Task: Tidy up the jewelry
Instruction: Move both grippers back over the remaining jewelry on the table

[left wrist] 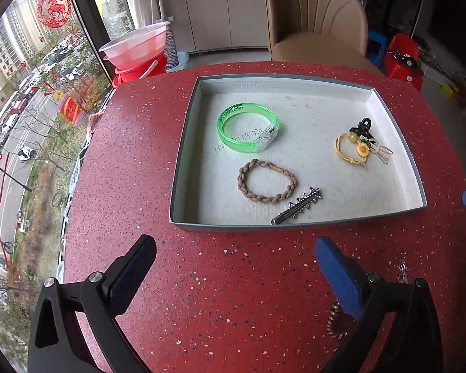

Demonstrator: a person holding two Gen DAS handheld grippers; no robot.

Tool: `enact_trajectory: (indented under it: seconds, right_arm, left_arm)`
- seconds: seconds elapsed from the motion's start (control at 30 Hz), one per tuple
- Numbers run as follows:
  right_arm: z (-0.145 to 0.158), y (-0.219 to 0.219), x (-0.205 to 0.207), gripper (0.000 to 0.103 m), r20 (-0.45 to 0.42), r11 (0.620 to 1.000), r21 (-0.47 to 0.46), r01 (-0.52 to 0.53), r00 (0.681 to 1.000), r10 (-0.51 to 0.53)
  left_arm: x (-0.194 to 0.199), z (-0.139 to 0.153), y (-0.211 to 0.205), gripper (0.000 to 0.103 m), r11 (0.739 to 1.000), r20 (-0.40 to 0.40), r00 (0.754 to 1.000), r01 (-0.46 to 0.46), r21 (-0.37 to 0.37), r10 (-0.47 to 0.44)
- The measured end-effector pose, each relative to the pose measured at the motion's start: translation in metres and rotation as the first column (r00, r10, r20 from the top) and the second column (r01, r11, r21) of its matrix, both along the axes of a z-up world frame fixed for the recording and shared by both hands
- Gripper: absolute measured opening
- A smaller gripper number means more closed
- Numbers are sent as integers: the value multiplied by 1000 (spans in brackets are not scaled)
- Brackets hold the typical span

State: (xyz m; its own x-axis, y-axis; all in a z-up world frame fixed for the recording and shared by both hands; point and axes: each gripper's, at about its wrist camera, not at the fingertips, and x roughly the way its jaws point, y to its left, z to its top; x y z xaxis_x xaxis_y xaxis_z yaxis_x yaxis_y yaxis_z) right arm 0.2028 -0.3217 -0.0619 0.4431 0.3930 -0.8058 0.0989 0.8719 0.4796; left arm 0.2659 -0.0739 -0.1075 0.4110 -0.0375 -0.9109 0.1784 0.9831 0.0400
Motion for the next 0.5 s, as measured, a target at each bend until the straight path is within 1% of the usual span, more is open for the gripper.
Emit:
enact_trajectory:
  seconds: [0.13,0.27,0.5]
  right_arm:
    - [-5,1,-16,103,-51,1000,-19,-1,999,0]
    - [-16,-1,-35,103,-113,1000,-29,4,994,-8]
    - [-43,3,-70,103,-208,998,-70,2,978,-17]
  left_arm:
    - [-30,1,-1,103,999,-22,999,34,-9,-34]
    - [-61,1,6,103,999,-64,997,35,-38,-37]
    - [-104,-14,12,103,998,-135,990,46,-47,-52]
